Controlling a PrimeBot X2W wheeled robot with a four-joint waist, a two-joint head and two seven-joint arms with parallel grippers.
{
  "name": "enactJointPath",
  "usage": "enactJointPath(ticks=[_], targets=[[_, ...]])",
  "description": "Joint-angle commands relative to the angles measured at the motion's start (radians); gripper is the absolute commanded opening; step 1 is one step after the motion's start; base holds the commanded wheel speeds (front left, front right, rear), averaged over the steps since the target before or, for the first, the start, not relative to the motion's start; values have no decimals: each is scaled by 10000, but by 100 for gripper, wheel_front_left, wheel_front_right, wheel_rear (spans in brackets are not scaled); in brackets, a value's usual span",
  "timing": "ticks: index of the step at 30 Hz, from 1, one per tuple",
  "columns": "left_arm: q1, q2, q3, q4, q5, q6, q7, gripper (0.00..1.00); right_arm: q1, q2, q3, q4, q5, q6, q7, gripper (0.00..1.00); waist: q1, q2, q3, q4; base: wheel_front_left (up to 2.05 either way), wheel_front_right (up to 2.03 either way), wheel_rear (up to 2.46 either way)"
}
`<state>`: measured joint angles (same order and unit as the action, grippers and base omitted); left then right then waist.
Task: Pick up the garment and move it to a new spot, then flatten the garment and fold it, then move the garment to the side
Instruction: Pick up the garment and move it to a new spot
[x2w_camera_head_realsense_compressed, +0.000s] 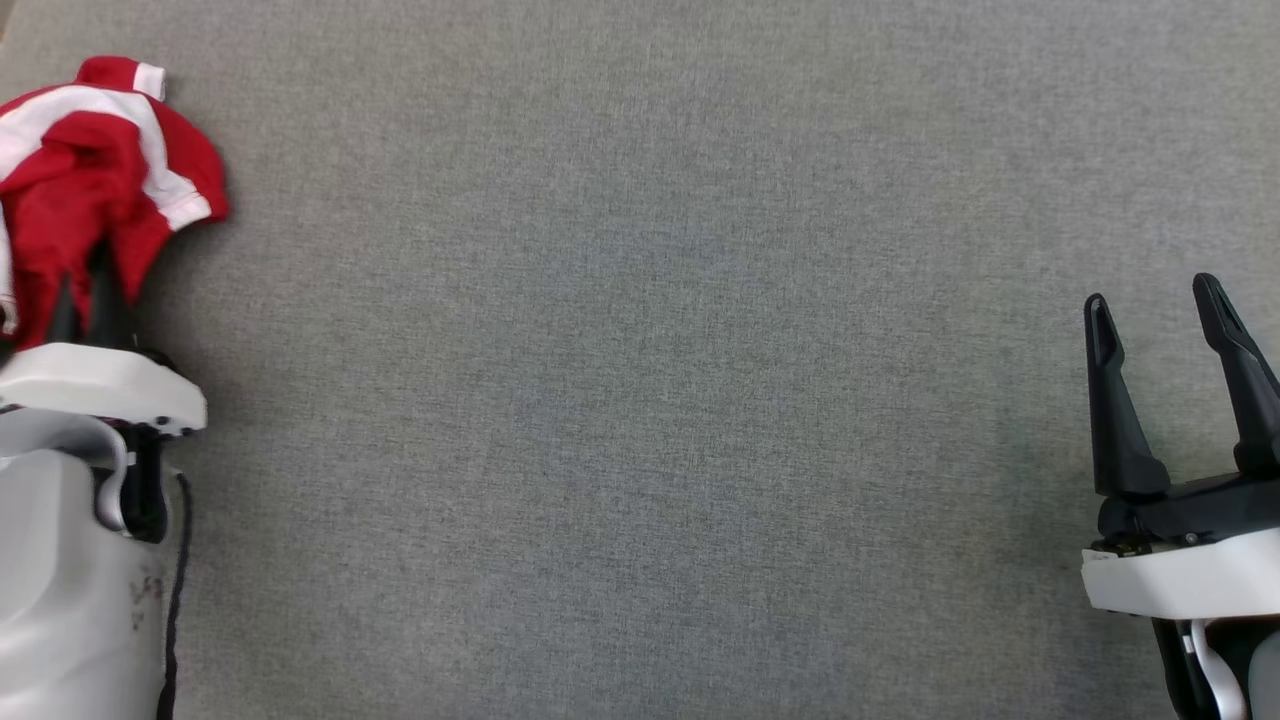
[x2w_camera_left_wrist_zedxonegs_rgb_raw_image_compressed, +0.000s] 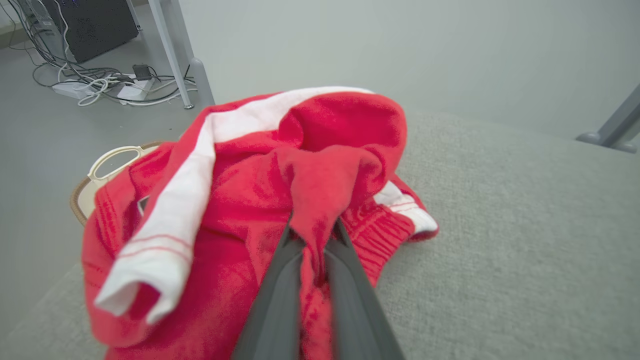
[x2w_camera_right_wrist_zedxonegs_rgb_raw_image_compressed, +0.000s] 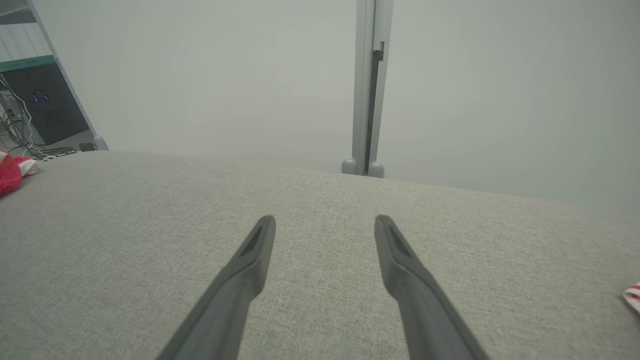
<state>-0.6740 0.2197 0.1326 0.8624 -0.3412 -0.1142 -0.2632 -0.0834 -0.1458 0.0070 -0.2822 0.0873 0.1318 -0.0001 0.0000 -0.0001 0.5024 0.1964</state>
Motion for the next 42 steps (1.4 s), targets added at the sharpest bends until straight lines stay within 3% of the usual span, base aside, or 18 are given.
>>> enactJointPath(ticks=[1,9,16,24,29,42], targets=[[252,92,255,-551,135,37,-11,0,-115,8,-25,65,50,-19,-119,100,0,1,-216,-68,0,0,0],[2477,-707,1328,-4690,1331,61,-13,0,10,233,23,698,183,-19,-627,100,0,1,-1476,-289,0,0,0],[5027,-1415,637,-7443,2143,22,-14,0,591,511,327,1337,369,-17,-908,100,0,1,-2927,-708,0,0,0],[6319,-1622,-820,-8125,1900,31,129,0,1081,644,444,1535,519,-19,-970,100,0,1,-3671,-1113,0,0,0],[6324,-1656,-1983,-8129,1867,6,303,0,1191,708,575,1533,613,-19,-993,100,0,1,-3851,-1577,0,0,0],[4353,-1651,-5000,-6749,2142,-162,746,0,739,835,893,1719,880,-14,-1280,100,0,1,-2776,-3936,0,0,0]])
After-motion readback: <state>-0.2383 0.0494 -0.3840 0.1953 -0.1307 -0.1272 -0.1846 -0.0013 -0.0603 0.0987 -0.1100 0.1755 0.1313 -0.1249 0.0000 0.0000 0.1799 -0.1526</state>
